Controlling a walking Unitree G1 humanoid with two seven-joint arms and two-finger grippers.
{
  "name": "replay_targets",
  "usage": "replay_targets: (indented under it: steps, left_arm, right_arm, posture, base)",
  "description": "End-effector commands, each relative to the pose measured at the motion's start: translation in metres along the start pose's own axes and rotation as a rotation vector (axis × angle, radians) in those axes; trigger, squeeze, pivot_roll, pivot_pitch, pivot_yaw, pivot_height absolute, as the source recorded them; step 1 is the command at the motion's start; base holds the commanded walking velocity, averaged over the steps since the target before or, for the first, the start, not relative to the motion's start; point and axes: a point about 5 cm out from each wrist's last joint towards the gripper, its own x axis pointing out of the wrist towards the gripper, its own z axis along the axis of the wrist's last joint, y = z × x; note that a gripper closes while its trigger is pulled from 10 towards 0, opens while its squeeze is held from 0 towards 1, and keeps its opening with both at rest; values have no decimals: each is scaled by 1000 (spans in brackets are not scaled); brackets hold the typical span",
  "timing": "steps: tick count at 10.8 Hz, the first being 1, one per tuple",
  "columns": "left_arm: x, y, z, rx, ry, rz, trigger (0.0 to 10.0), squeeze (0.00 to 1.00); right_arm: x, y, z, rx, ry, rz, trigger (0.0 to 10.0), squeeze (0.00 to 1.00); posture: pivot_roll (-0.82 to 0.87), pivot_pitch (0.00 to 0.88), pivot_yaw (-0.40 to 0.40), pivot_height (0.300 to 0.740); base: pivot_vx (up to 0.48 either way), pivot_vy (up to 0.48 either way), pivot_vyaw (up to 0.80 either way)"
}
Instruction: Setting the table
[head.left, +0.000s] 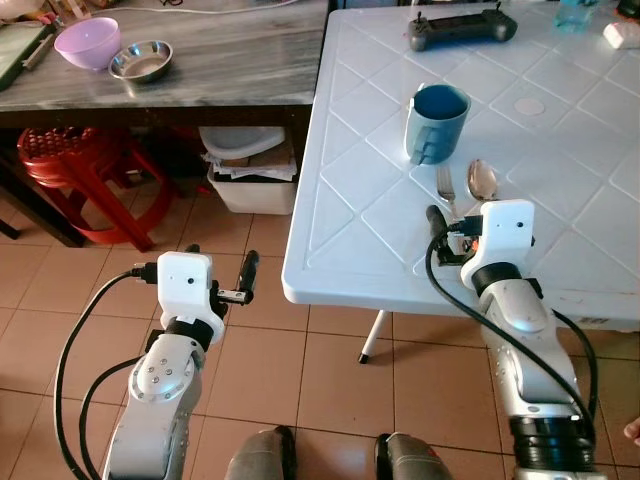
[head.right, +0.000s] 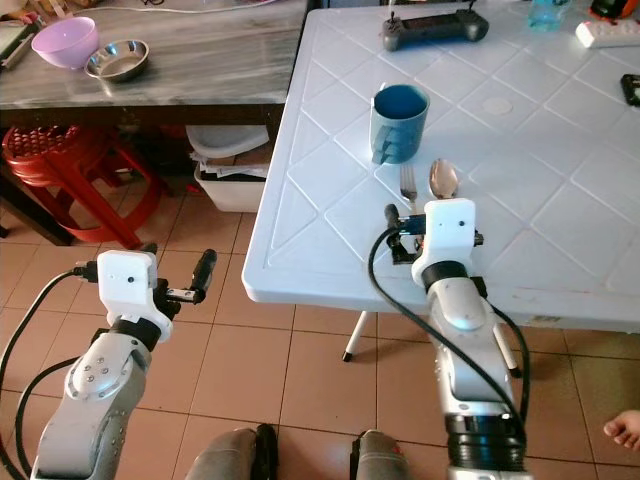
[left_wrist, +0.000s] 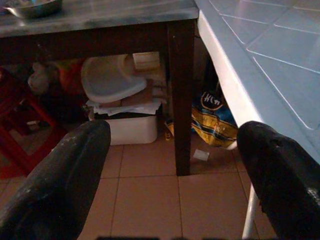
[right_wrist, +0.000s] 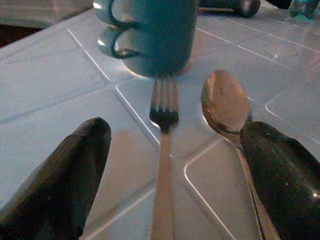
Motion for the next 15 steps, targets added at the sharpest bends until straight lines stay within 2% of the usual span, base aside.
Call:
replay_targets:
  steps: [1,4,8,11,12,13,15]
  left_arm:
    - [-4,4,0,9,9,12,10000,0]
    - [-4,6,1,14,13,14,10000,0]
    - [-4,5,1,13,15,13,10000,0]
    - [-3,4,1,12,19,10,10000,0]
    - [-3,4,0,13,22,11,10000,0]
    - [-3,4,0,14,25,11,10000,0]
    - [-3,4,0,15,27,11,10000,0]
  right_arm:
    - [1,1,-3,4,29,11,10000,0]
    - [4,0,-9,-19,95,47,10000,0]
    - [11,1,13,18,43,88,10000,0]
    - [12,6,13,24,72,146,10000,0]
    - [13,3,9,16,109,175,2824,0]
    - [15,-2,8,18,124,177,0,0]
    - [22,-13,7,6,153,186,0,0]
  posture:
    - [25,195,120,740]
    - [28,196,125,740]
    - [27,200,126,740]
    - [26,201,126,740]
    - [26,203,129,740]
    - [25,204,129,740]
    - [26,204,128,740]
  base:
    - [0,0,0]
    - [0,0,0]
    - [0,0,0]
    - [0,0,0]
    - [0,0,0]
    - [0,0,0]
    - [0,0,0]
